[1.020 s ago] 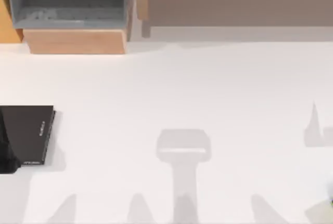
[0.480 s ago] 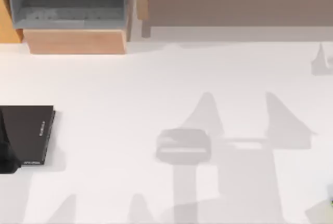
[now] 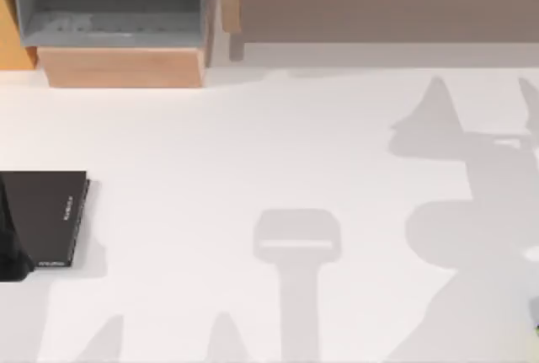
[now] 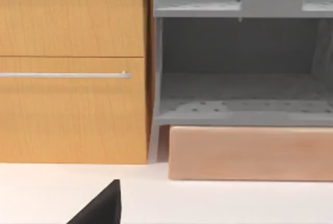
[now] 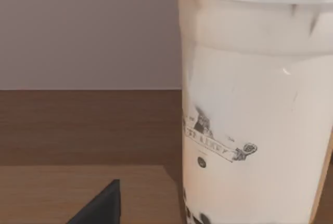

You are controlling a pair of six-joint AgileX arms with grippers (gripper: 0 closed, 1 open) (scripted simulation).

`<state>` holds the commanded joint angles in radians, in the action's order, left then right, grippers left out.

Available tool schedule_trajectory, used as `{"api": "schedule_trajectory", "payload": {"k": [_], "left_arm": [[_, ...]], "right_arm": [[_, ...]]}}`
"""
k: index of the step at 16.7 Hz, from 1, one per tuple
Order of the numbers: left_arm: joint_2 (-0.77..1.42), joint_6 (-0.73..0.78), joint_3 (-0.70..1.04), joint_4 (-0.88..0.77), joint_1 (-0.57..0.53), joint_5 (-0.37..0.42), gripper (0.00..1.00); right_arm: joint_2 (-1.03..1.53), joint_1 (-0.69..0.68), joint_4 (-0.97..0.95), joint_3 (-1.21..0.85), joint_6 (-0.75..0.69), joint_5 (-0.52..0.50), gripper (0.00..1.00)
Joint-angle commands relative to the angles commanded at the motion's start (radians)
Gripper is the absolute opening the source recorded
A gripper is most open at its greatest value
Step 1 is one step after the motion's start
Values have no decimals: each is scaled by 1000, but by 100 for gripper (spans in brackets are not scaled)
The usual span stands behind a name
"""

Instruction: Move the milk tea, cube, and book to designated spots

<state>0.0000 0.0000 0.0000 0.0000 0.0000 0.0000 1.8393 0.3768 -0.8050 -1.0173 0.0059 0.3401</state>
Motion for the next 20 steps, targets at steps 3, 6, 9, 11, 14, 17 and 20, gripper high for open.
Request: {"api": "schedule_trajectory", "payload": {"k": [3,6,9,11,14,17,20], "left_arm": [[0,0,0,0,0,0,100],[0,0,0,0,0,0,100],[0,0,0,0,0,0,100],[0,0,0,0,0,0,100],[0,0,0,0,0,0,100],[0,0,0,0,0,0,100],[0,0,0,0,0,0,100]], "right_arm": [[40,13,-28,-36,0,13,100],[40,13,-28,-36,0,13,100],[48,8,-22,-47,0,8,100],[85,1,-6,-102,0,0,100],[167,-20,33,-223,-1,-22,100],[247,-41,76,-348,-2,-44,100],[288,-47,99,-410,-2,-51,100]]}}
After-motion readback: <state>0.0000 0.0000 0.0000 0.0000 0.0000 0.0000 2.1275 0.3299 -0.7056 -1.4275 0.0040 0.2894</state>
